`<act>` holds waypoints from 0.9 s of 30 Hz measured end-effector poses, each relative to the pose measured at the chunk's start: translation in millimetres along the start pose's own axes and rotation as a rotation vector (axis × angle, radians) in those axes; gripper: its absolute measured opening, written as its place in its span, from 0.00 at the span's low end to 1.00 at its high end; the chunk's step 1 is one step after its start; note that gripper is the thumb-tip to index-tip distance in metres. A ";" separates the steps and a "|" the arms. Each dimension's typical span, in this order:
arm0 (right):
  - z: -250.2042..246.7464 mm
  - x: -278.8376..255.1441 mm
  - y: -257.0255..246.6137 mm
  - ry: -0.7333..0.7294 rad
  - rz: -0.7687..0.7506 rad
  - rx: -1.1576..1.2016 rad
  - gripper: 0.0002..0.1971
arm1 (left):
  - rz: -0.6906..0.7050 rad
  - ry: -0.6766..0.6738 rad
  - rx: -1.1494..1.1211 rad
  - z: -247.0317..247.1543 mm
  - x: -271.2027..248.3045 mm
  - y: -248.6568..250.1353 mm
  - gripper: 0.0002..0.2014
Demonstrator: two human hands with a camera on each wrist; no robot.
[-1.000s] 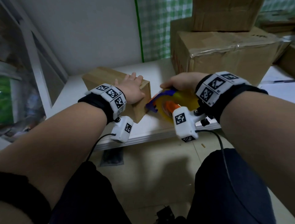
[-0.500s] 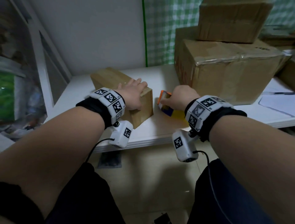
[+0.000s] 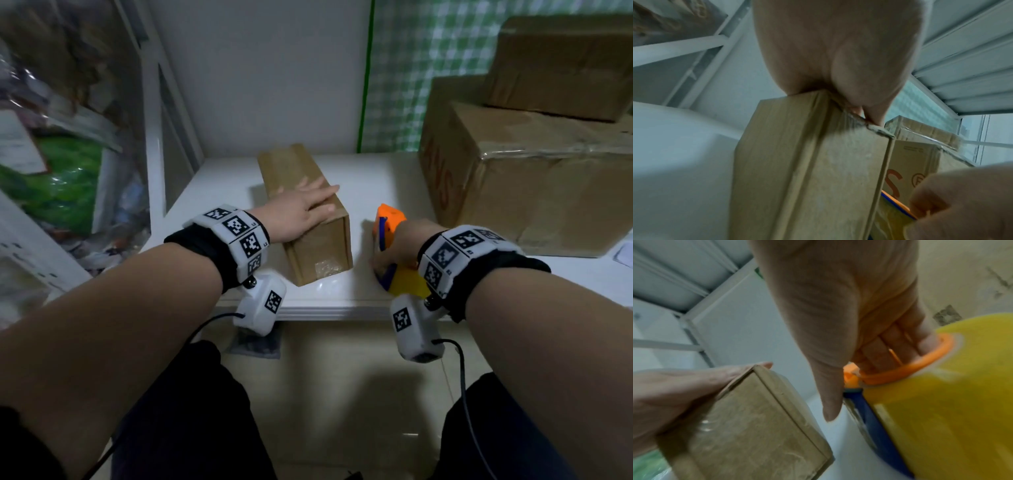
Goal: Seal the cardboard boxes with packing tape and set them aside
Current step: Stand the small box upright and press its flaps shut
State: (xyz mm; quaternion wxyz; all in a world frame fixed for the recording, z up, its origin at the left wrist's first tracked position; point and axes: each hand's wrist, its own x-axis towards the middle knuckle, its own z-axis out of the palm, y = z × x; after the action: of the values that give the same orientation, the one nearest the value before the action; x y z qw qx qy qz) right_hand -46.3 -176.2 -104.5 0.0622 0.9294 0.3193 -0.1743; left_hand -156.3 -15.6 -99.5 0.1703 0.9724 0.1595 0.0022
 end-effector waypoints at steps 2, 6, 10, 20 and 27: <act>-8.3 1.0 -1.1 0.128 0.019 -0.034 0.28 | -0.181 0.025 0.012 0.8 1.6 -3.9 0.40; -20.9 11.3 -16.2 0.282 -0.129 0.362 0.29 | -0.445 -0.007 -0.199 -0.8 3.5 -10.5 0.62; -20.1 20.1 -34.1 -0.107 -0.210 0.941 0.24 | -0.505 0.094 -0.549 0.9 14.6 -25.6 0.77; -21.8 23.7 -31.5 0.001 -0.323 1.210 0.49 | -0.216 0.379 -0.585 -13.6 2.9 -6.9 0.48; -20.1 -1.3 -25.0 0.216 -0.363 0.833 0.60 | -0.138 0.275 -0.474 -11.1 -18.7 -6.3 0.71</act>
State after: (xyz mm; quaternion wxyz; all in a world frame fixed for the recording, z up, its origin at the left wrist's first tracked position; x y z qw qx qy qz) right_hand -57.0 -152.6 -85.5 -0.3813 0.8173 0.3841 -0.1979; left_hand -176.6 -12.2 -90.1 0.3694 0.8829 0.2418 0.1598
